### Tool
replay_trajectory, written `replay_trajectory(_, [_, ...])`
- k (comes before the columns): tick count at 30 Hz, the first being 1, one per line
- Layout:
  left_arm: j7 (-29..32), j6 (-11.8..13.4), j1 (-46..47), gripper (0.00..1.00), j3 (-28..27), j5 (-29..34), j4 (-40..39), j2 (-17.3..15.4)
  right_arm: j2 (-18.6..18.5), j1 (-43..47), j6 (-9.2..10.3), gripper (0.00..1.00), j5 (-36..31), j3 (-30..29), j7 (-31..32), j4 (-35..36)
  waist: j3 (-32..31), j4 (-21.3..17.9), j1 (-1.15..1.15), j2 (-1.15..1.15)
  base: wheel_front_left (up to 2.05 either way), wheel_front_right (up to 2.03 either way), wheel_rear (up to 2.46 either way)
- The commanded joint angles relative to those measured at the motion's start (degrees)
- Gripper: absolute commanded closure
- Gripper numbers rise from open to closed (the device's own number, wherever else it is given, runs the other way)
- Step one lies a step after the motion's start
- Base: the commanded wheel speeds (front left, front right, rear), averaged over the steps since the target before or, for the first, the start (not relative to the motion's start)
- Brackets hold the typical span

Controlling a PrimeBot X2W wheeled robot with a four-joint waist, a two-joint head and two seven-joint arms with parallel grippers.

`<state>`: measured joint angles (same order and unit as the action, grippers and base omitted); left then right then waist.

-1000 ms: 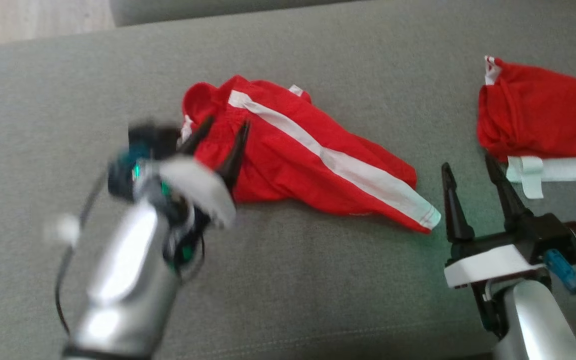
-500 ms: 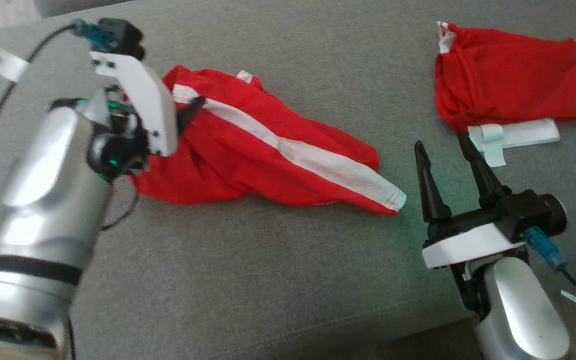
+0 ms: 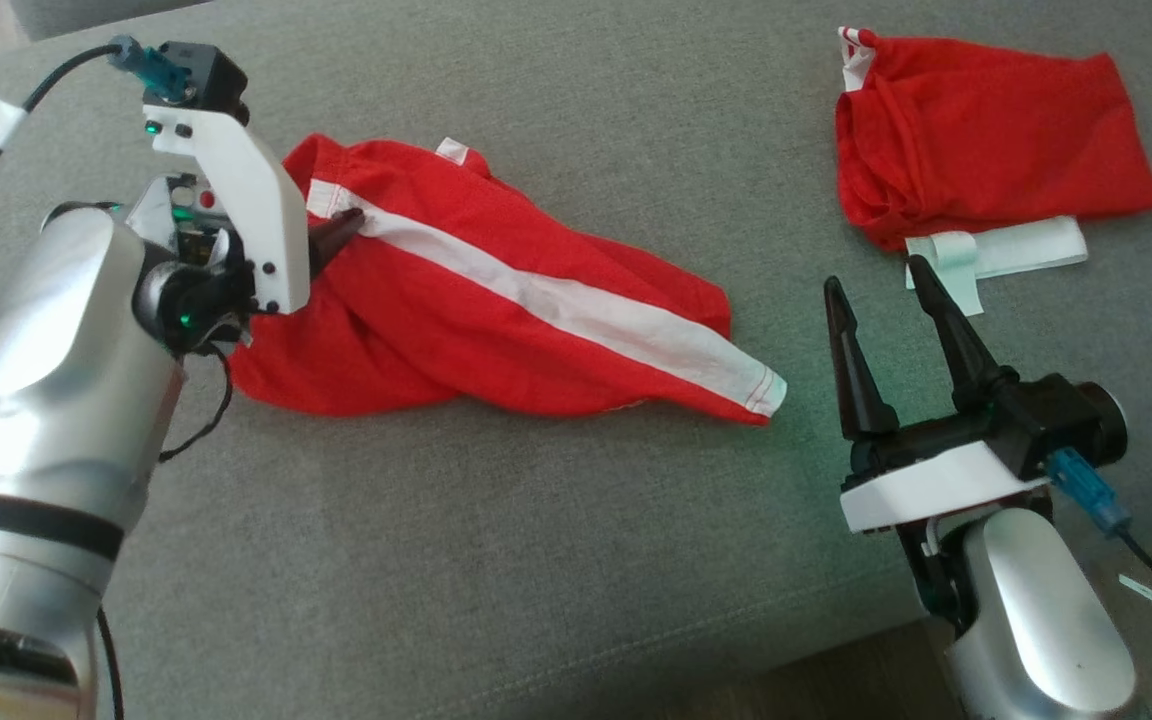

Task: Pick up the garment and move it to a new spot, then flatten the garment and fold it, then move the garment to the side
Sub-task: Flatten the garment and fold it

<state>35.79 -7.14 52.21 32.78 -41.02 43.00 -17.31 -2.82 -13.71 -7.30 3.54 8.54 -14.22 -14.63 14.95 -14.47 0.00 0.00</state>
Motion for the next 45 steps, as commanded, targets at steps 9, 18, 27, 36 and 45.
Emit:
replay_trajectory(9, [-1.81,-0.35,6.01,1.0,0.18,-2.05,0.07,-2.8,-0.06,-1.36,-0.19,0.0,-0.42,1.45,-0.77,0.77,0.16,-0.65,0.0,0.0,0.0,0.0,0.0])
replay_trajectory(18, [-3.59,-0.35,6.53,1.0,2.63,-3.97,0.22,-3.67,-3.46,2.54,-0.19,0.0,-0.78,10.97,1.08,-1.65,-0.65,-0.99,0.0,0.0,0.0,0.0,0.0])
replay_trajectory(27, [-4.12,-0.35,6.97,1.0,5.81,-6.31,-1.5,-4.06,-3.76,0.04,-0.19,0.0,1.94,11.09,2.99,-5.99,-0.8,-0.49,0.0,0.0,0.0,0.0,0.0])
replay_trajectory(36, [-4.74,-0.35,7.77,1.0,8.14,-7.69,-1.86,-4.28,-4.55,-4.73,-0.19,0.0,2.84,13.98,4.66,-12.2,-0.22,0.67,0.0,0.0,0.0,0.0,0.0])
replay_trajectory(45, [-5.67,-0.35,8.45,1.0,10.21,-8.74,-1.75,-4.63,-4.53,-6.8,-0.19,0.0,3.83,15.02,4.53,-16.9,0.23,1.32,0.0,0.0,0.0,0.0,0.0])
